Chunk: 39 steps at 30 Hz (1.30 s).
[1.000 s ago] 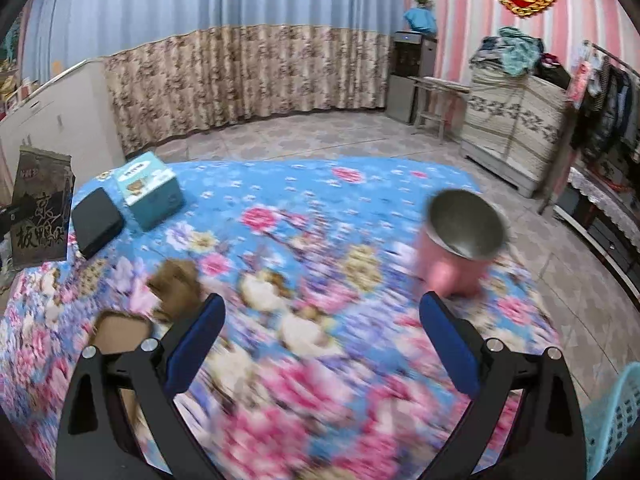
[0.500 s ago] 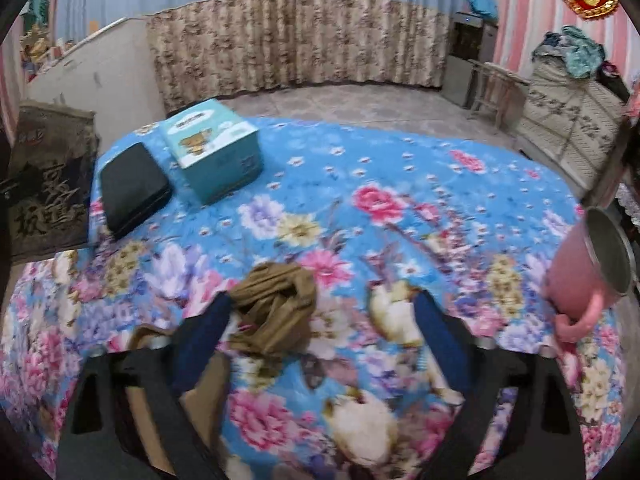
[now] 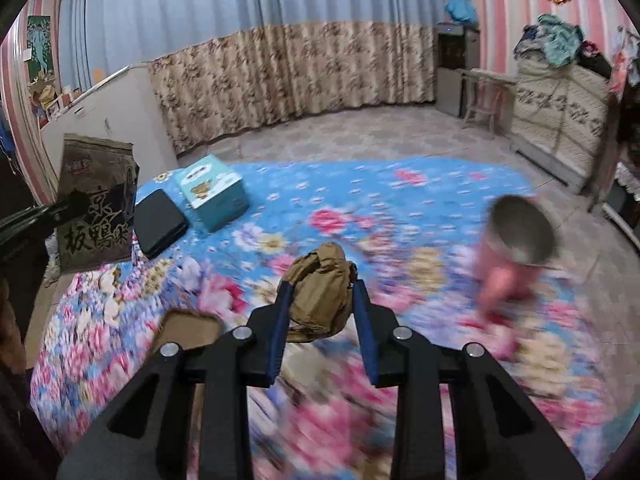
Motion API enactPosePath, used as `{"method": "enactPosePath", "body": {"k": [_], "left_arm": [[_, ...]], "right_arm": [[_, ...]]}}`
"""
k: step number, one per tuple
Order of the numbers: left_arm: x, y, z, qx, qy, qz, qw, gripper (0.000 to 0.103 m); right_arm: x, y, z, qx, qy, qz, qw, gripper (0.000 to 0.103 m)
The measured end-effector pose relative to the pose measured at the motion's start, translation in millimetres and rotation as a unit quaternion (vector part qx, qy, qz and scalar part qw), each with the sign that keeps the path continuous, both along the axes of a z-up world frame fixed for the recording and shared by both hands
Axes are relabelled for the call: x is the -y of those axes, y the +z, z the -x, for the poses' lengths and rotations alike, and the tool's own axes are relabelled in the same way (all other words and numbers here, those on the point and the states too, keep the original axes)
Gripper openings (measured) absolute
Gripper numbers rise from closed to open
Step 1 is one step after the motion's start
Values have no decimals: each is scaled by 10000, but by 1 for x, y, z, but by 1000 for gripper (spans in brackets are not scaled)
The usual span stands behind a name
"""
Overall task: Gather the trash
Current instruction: 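Carry the wrapper and brown packet over the blue basket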
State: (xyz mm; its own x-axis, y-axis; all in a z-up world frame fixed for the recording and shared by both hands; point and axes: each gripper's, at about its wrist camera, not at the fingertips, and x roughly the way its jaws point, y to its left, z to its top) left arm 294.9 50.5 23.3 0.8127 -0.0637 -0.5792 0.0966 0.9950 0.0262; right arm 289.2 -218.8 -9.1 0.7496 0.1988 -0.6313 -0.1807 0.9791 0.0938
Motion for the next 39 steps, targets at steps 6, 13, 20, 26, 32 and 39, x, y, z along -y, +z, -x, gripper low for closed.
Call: {"method": "enactPosePath", "body": {"k": [6, 13, 20, 26, 32, 39], "left_arm": [[64, 14, 23, 134, -508, -22, 9986, 0], [164, 29, 50, 256, -1297, 52, 9912, 0], [268, 33, 81, 266, -2142, 167, 9763, 0], [361, 28, 112, 208, -2866, 220, 9576, 0], [432, 19, 146, 174, -3485, 308, 9366, 0], [487, -5, 160, -107, -3897, 358, 9202, 0]], "right_arm": [[75, 18, 57, 140, -493, 206, 9985, 31], [178, 36, 123, 353, -1438, 272, 9886, 31], [280, 43, 193, 466, -2370, 267, 9700, 31], [341, 35, 239, 423, -2966, 290, 9536, 31], [382, 24, 269, 407, -3312, 212, 9424, 31], [411, 5, 288, 309, -3515, 47, 9357, 31]]}}
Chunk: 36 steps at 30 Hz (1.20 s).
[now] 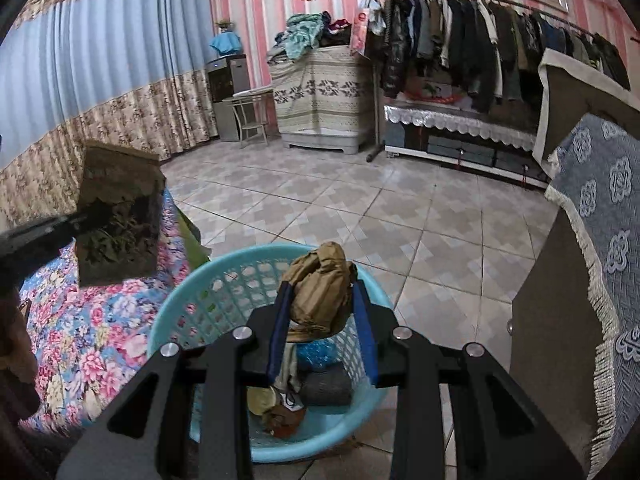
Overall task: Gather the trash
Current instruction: 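Carry the wrapper and brown packet over the blue basket, then release the wrapper and packet into the basket with both grippers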
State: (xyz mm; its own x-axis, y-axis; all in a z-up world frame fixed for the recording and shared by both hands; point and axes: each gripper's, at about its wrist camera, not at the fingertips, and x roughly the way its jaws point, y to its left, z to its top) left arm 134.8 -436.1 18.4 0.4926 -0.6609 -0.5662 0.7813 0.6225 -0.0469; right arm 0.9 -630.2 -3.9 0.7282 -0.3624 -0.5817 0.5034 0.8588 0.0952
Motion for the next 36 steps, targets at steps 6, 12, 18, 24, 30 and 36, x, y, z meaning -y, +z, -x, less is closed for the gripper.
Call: {"method": "enactPosePath", "body": {"k": [6, 12, 18, 24, 30, 36], "left_arm": [[28, -33, 11, -104, -243, -258, 9993, 2], [37, -48, 16, -60, -182, -449, 9988, 51], [17, -34, 4, 231, 388, -417, 9981, 80], [-9, -13, -2, 734, 946, -343, 9922, 98], [-35, -1, -6, 755, 1263, -327, 9886, 98], [-69, 3, -13, 680, 1539, -311, 9852, 98]], "right_arm": [[13, -12, 4, -30, -91, -124, 9999, 31], [17, -24, 1, -61, -98, -207, 9997, 31], [14, -30, -10, -103, -35, -214, 9997, 31], [0, -38, -30, -150, 41, -207, 9997, 32], [-8, -52, -52, -338, 59, -282, 9990, 34], [-8, -65, -63, -368, 16, -556, 9978, 75]]}}
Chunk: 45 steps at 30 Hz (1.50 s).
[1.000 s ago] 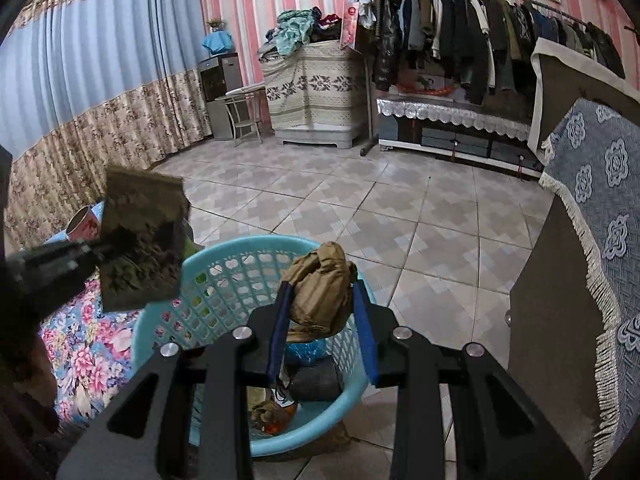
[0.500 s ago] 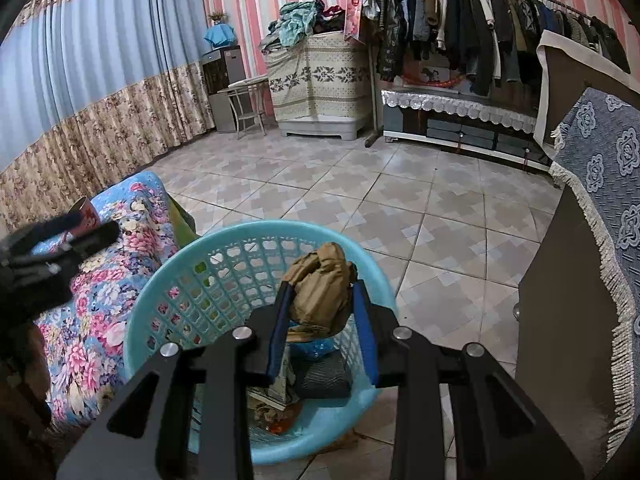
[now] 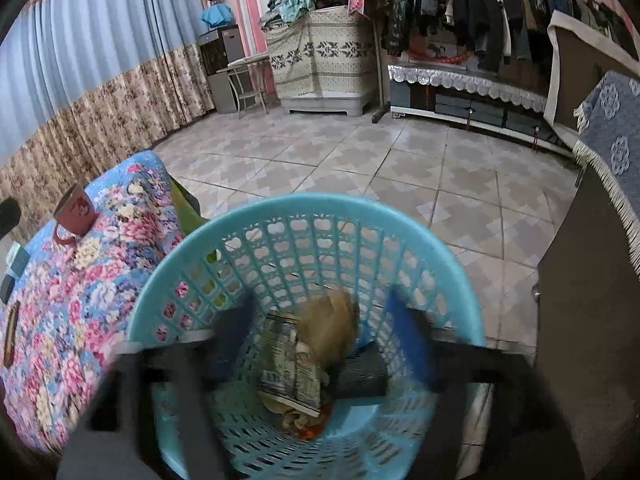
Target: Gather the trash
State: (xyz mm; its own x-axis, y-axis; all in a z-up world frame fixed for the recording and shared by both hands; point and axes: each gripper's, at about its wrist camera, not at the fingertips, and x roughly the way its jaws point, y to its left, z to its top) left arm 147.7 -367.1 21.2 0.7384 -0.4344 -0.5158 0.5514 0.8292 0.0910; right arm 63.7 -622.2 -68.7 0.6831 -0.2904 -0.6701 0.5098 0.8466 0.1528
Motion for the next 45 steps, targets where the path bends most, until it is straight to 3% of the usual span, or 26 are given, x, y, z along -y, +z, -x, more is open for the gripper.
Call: {"method": "enactPosePath", "body": {"k": [2, 4, 7, 16, 22, 31, 38, 45], "left_arm": [[-11, 2, -1, -17, 100, 45, 9999, 98], [-22, 5, -2, -30, 192, 74, 9998, 98], [-44, 13, -1, 45, 347, 151, 9993, 98], [-114, 29, 18, 156, 721, 344, 9967, 98], [-175, 31, 40, 289, 1208, 368, 9916, 98], [-263, 23, 70, 441, 1959, 192, 9794, 98], [-321, -1, 88, 263, 2458, 203, 9688, 98], [-357, -23, 102, 166, 2784, 411, 9594, 98]], "right_arm": [[-2, 0, -3, -37, -21, 0, 10000, 75], [-6, 1, -5, -24, -69, 22, 10000, 90], [-14, 10, -6, 66, -189, 161, 9997, 98], [-60, 37, -6, 366, -84, 426, 9984, 99], [-128, 69, 1, 870, 528, 488, 9936, 99], [-238, 89, 6, 1354, 1432, 260, 9800, 99], [-310, 84, 13, 1593, 1922, 350, 9677, 98], [-361, 66, 31, 1644, 2299, 820, 9557, 98]]}}
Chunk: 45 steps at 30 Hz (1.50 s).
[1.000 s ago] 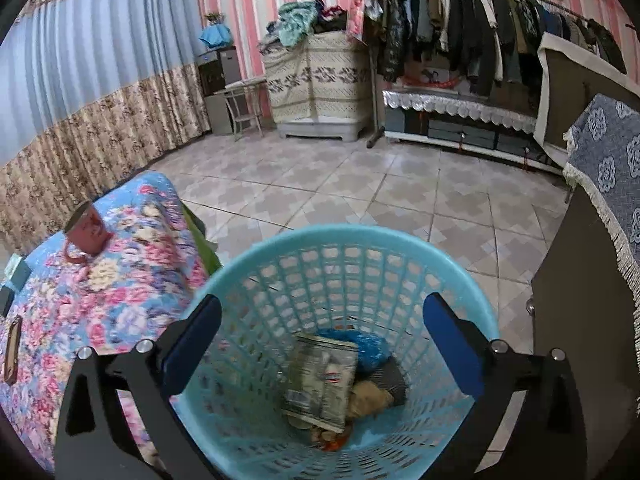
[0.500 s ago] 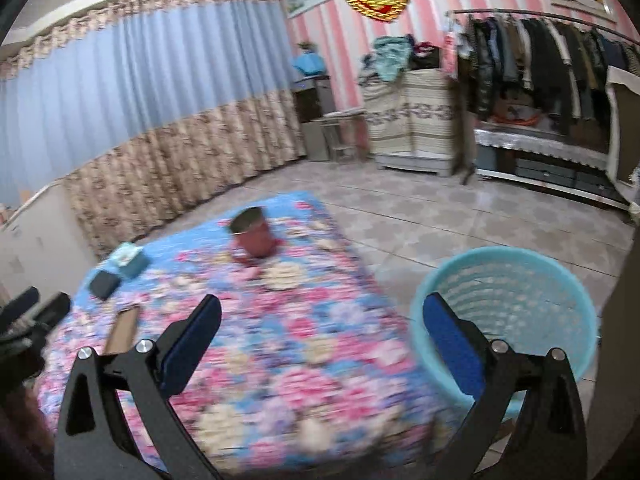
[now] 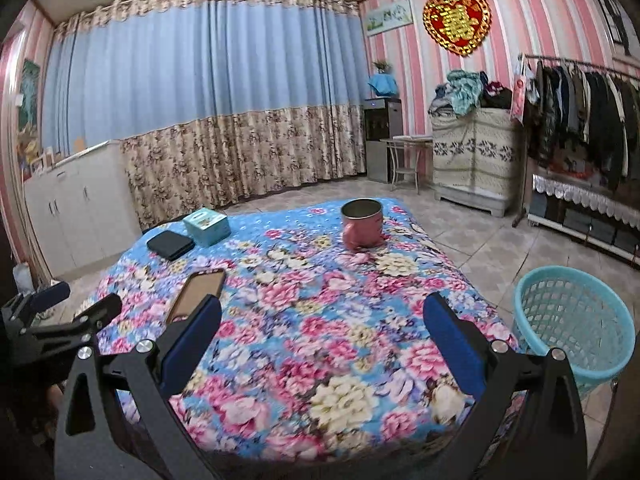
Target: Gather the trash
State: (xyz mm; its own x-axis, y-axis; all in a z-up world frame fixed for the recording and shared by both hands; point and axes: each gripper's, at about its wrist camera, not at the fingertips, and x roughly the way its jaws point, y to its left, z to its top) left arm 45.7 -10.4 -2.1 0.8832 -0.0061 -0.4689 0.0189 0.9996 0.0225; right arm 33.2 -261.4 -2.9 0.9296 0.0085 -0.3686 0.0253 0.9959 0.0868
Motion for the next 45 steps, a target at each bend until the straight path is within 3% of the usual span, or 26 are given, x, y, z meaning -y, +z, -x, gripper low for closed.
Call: {"method": "enactPosePath", "body": {"k": [10, 24, 45], "left_arm": [[-10, 1, 31, 307, 43, 73, 9995, 98], [-18, -6, 32, 406, 118, 212, 9989, 98], [-13, -4, 40, 634, 106, 53, 9979, 98]], "right_arm": [[-12, -9, 23, 52, 68, 208, 9997, 99], [-17, -14, 28, -22, 35, 333, 9994, 99], [-22, -14, 30, 4, 99, 371, 9993, 99]]}}
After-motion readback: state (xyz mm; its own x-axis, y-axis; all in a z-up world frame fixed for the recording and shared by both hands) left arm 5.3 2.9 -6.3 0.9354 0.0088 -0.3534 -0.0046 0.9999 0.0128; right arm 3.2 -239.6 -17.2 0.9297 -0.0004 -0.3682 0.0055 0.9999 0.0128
